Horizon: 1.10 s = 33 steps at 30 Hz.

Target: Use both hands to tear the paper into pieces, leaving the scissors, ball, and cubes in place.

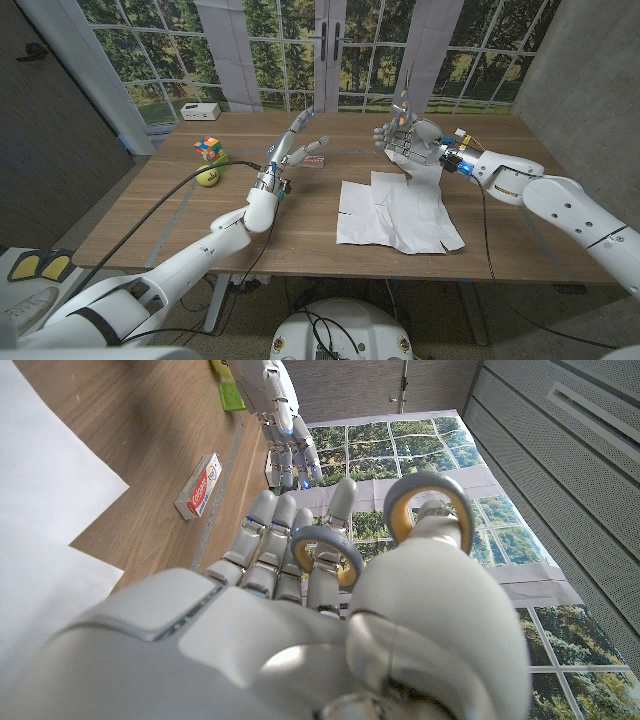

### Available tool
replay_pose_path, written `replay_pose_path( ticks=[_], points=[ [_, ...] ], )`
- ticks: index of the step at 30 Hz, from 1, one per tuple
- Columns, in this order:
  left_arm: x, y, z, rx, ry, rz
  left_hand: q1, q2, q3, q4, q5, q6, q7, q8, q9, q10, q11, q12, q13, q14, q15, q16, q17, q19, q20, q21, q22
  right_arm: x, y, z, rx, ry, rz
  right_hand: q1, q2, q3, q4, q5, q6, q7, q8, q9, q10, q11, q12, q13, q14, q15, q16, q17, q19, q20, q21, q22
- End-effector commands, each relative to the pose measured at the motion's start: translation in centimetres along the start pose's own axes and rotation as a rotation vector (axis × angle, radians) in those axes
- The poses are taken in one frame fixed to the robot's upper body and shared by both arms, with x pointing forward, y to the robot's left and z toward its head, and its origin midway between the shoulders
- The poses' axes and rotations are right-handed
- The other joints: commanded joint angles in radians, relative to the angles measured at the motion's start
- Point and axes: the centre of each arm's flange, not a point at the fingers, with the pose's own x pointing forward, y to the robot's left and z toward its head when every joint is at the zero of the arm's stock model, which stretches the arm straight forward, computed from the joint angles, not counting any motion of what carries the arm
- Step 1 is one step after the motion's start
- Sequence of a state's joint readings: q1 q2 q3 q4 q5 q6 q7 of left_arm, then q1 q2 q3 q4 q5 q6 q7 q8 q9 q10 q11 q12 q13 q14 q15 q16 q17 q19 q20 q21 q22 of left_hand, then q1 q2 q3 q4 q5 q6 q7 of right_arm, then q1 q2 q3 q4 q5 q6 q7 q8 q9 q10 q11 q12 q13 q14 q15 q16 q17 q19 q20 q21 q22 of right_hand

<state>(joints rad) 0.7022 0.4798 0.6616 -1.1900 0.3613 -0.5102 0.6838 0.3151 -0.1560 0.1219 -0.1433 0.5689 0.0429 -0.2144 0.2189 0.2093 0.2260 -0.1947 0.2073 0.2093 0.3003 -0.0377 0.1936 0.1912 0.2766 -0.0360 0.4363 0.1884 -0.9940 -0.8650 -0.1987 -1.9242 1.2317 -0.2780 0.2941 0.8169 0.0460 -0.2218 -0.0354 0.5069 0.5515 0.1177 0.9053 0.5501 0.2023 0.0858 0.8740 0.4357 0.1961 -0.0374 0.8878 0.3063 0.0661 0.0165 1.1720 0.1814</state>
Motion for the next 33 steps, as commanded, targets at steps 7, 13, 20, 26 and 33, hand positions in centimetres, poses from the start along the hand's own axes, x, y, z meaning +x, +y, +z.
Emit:
replay_pose_path(
  ticks=[7,13,20,26,33],
  points=[
    [0.17,0.19,0.0,0.005,0.004,0.009,0.014,0.001,-0.008,0.001,0.007,0.006,-0.005,0.005,0.001,0.01,0.003,0.005,0.0,0.011,-0.174,0.009,0.002,0.005,-0.007,-0.002,0.004,-0.49,-0.03,0.25,-0.01,-0.005,-0.005,-0.013,-0.002,-0.012,0.002,-0.001,-0.003,0.001,-0.019,-0.017,0.002,0.003,-0.017,-0.01,-0.007,-0.014,0.001,-0.007,0.001,0.004,-0.008,0.001],
    [0.33,0.22,-0.01,0.009,0.001,0.01,0.015,0.002,-0.01,0.001,0.007,0.008,-0.005,0.005,0.001,0.013,0.003,0.006,0.0,0.011,-0.174,0.008,0.002,0.005,-0.007,-0.004,0.004,-0.64,-0.17,0.3,-0.01,-0.006,-0.01,-0.015,0.002,-0.013,0.003,-0.002,-0.001,0.003,-0.022,-0.022,0.009,0.003,-0.02,-0.017,-0.005,-0.014,0.0,-0.01,0.003,0.005,-0.01,0.001],
    [0.35,0.19,-0.21,0.011,0.002,0.007,0.016,0.002,-0.013,0.002,0.007,0.01,-0.005,0.005,0.001,0.012,0.001,0.005,0.0,0.011,-0.175,0.008,0.002,0.006,-0.006,-0.005,0.004,-0.65,-0.39,0.23,-0.011,-0.005,-0.016,-0.018,0.005,-0.013,0.004,-0.003,0.0,0.002,-0.022,-0.022,0.012,0.003,-0.023,-0.023,-0.005,-0.014,0.001,-0.012,0.003,0.006,-0.012,0.001],
    [0.47,0.33,-0.18,0.031,-0.019,-0.002,0.016,-0.003,-0.018,0.001,0.008,0.01,-0.005,0.005,0.001,0.012,0.0,0.005,0.0,0.01,-0.174,0.008,0.002,0.007,-0.006,-0.007,0.004,-0.61,-0.52,0.28,-0.017,-0.006,-0.02,-0.017,0.007,-0.013,0.003,-0.004,0.001,-0.001,-0.022,-0.022,0.017,0.002,-0.026,-0.029,-0.002,-0.015,0.002,-0.014,0.006,0.005,-0.013,0.001],
    [0.61,0.45,-0.55,0.033,-0.011,0.0,0.015,-0.008,-0.025,0.001,0.008,0.009,-0.005,0.004,0.001,0.013,-0.002,0.005,0.0,0.01,-0.174,0.008,0.002,0.008,-0.009,-0.009,0.004,-0.63,-0.63,0.34,-0.021,-0.005,-0.026,-0.015,0.01,-0.012,0.002,-0.004,0.001,0.002,-0.021,-0.021,0.018,0.003,-0.029,-0.033,0.004,-0.018,0.005,-0.015,0.008,0.005,-0.014,0.001]
  ],
)
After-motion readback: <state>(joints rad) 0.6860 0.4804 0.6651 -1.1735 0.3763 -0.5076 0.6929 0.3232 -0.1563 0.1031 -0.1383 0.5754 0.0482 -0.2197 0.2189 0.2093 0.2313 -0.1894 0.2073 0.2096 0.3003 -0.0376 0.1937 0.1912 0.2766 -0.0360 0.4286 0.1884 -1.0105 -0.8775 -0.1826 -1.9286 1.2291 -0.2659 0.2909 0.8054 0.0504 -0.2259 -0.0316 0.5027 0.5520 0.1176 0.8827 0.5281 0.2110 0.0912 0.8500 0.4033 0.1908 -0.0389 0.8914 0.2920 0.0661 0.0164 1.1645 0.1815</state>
